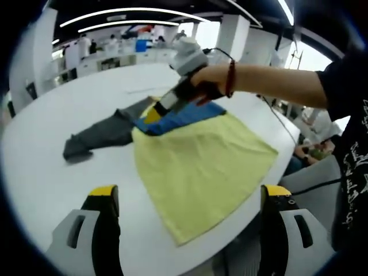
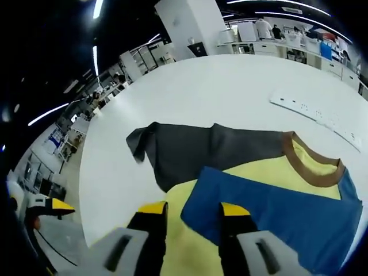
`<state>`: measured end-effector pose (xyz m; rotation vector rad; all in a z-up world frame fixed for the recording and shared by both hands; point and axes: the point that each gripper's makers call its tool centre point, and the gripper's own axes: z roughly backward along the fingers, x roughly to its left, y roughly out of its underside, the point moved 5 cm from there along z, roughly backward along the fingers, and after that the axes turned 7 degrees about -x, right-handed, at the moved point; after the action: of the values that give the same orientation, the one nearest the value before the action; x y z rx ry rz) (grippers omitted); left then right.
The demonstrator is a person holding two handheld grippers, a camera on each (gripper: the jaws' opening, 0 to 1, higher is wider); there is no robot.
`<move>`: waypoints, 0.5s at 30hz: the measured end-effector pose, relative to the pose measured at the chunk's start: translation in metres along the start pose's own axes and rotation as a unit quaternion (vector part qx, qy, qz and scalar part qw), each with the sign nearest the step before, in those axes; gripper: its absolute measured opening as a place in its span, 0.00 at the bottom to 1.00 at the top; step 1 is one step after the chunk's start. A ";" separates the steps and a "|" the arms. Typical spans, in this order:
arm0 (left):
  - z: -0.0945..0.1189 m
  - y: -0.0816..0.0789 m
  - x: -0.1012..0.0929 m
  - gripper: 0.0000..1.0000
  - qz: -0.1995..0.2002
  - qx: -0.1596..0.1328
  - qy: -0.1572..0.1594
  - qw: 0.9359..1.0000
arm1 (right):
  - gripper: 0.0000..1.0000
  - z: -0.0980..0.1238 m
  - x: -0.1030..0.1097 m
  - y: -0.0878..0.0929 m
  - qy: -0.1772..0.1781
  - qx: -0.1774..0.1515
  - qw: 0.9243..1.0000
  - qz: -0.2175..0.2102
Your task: Fold the garment on the visible template until the final outline fits inside the template.
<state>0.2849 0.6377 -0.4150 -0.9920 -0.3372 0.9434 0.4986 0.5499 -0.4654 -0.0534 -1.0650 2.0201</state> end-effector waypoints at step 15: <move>0.004 -0.007 -0.001 0.99 -0.003 -0.011 -0.009 1.000 | 0.69 0.048 -0.042 -0.006 0.072 -0.037 0.997 0.013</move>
<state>0.2856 0.6372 -0.4066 -1.0030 -0.3674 0.9455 0.5116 0.4909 -0.4438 -0.2493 -1.0524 1.9672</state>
